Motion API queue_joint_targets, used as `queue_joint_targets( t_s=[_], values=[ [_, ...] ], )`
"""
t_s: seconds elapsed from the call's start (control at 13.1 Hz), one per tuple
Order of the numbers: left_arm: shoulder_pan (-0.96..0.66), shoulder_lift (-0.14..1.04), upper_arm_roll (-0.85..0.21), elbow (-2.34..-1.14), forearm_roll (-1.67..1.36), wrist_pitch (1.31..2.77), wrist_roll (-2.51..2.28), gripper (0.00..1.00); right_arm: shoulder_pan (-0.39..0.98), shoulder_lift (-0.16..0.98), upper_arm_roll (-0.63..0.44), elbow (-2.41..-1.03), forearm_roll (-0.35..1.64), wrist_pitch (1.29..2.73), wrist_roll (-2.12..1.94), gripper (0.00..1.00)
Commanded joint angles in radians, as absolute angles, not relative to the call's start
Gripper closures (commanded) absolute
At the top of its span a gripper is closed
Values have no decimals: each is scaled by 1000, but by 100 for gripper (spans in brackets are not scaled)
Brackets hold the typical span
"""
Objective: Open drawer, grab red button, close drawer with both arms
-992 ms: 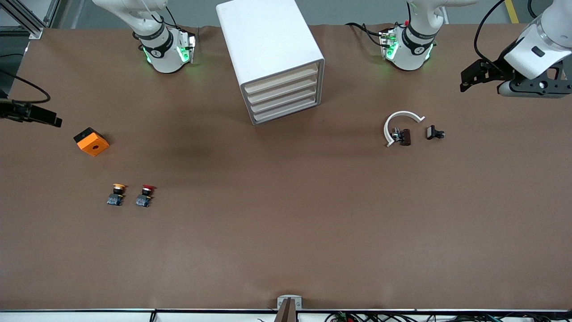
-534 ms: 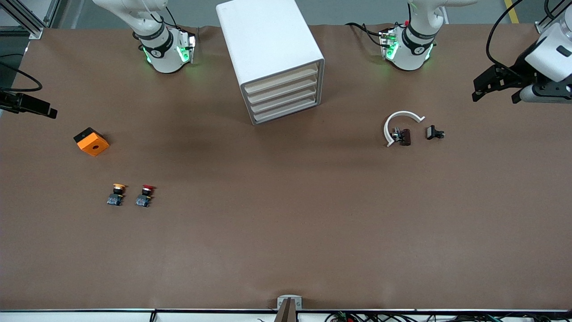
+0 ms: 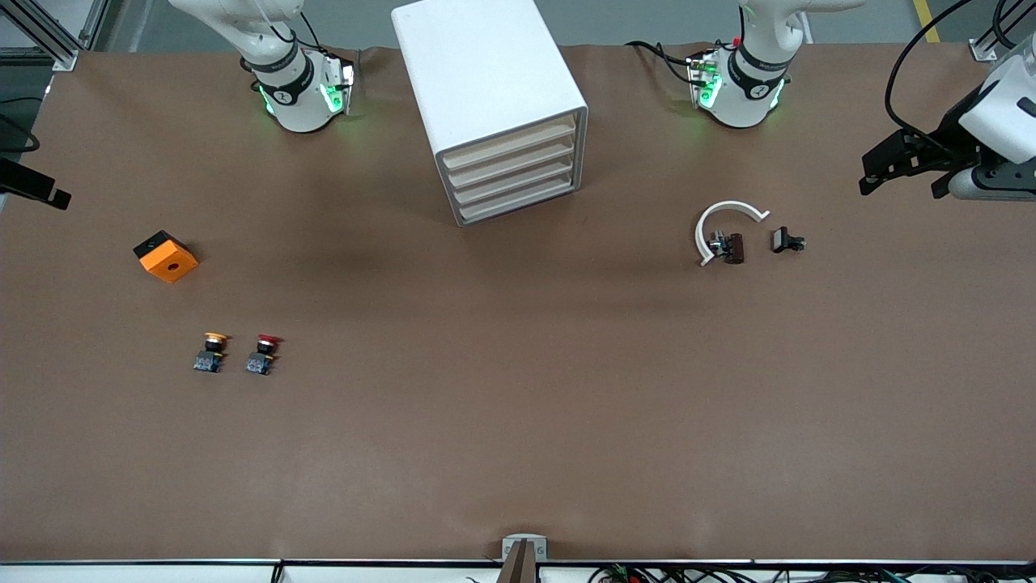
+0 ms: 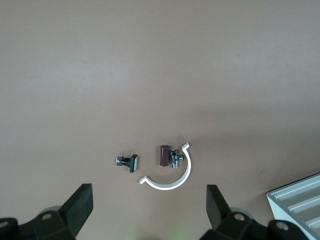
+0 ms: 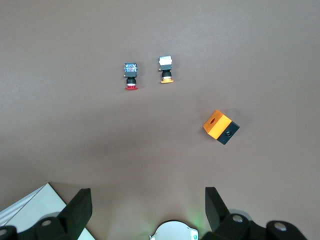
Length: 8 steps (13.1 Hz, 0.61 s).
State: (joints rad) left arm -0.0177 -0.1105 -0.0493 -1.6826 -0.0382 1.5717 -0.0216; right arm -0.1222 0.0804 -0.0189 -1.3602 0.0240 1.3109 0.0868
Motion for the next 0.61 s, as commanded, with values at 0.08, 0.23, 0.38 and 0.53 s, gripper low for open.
queue_joint_targets(
  t_s=[0.08, 0.23, 0.38, 0.53],
  values=[
    [-9, -101, -54, -1649, -31, 1542, -23, 0, -98, -56, 0, -1481, 25, 1336, 153, 0],
    [-9, -101, -52, -1649, -31, 1539, -21, 0, -98, -110, 0, -1549, 25, 1353, 155, 0],
    [-9, -101, -54, -1647, -31, 1539, -21, 0, -98, -167, -2, -1617, 25, 1393, 155, 0],
    [-9, -101, -52, -1647, -31, 1539, -21, 0, -94, -218, 2, -1657, 25, 1423, 146, 0]
  ],
)
